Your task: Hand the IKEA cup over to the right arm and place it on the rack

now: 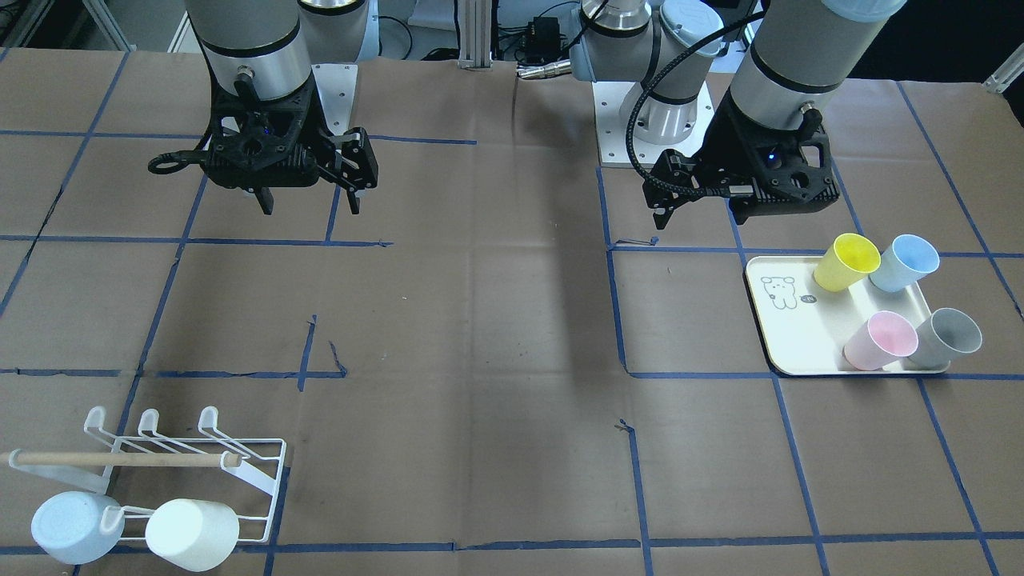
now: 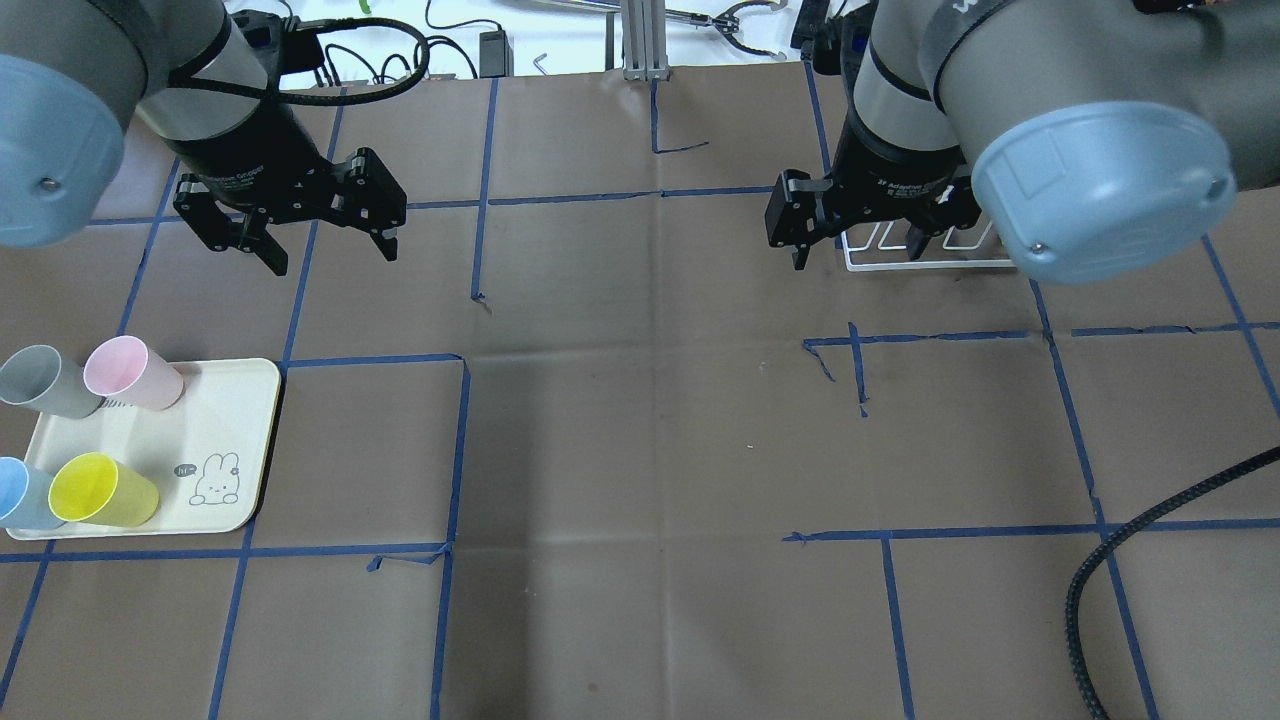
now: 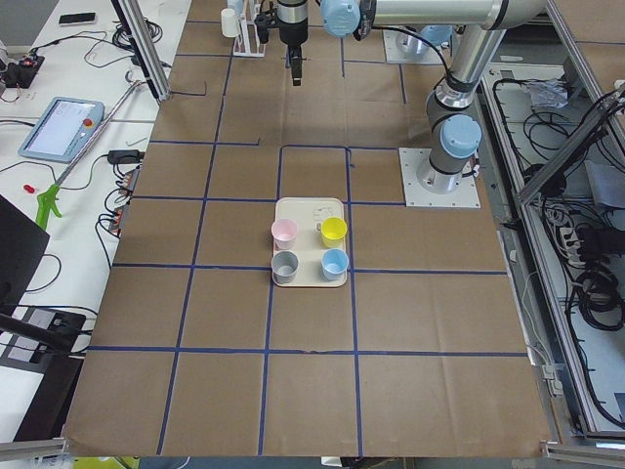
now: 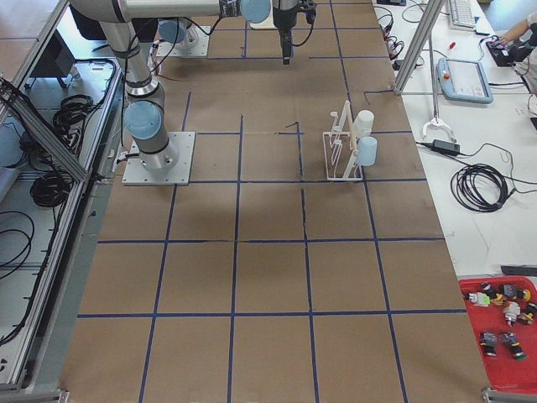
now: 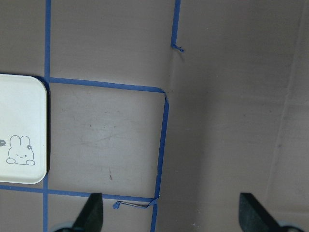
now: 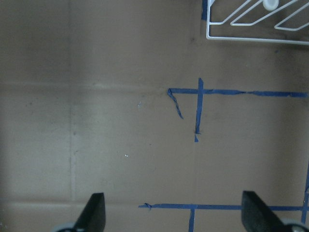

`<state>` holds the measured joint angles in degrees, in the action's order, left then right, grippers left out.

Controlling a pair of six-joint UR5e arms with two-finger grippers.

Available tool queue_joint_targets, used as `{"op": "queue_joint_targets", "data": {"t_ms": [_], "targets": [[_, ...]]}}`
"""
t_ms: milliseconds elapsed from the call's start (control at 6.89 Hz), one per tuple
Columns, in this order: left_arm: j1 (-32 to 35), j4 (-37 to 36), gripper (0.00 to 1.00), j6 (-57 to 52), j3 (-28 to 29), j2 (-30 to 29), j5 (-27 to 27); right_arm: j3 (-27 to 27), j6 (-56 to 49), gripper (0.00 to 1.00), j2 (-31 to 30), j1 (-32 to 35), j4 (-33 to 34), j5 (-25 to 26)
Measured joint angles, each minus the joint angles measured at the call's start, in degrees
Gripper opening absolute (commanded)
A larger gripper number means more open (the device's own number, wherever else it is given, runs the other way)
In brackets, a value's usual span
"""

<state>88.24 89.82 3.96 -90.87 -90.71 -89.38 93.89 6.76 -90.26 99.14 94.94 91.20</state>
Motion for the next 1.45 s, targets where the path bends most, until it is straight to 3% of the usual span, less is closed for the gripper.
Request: {"op": "queue_joint_targets", "data": {"t_ms": [1452], "targets": [[0.0,0.0,1.0,0.1,0.0,0.1,0.0,0.7,-3.9,1.0,-3.6,-2.8,-2.4,-0.9]]}}
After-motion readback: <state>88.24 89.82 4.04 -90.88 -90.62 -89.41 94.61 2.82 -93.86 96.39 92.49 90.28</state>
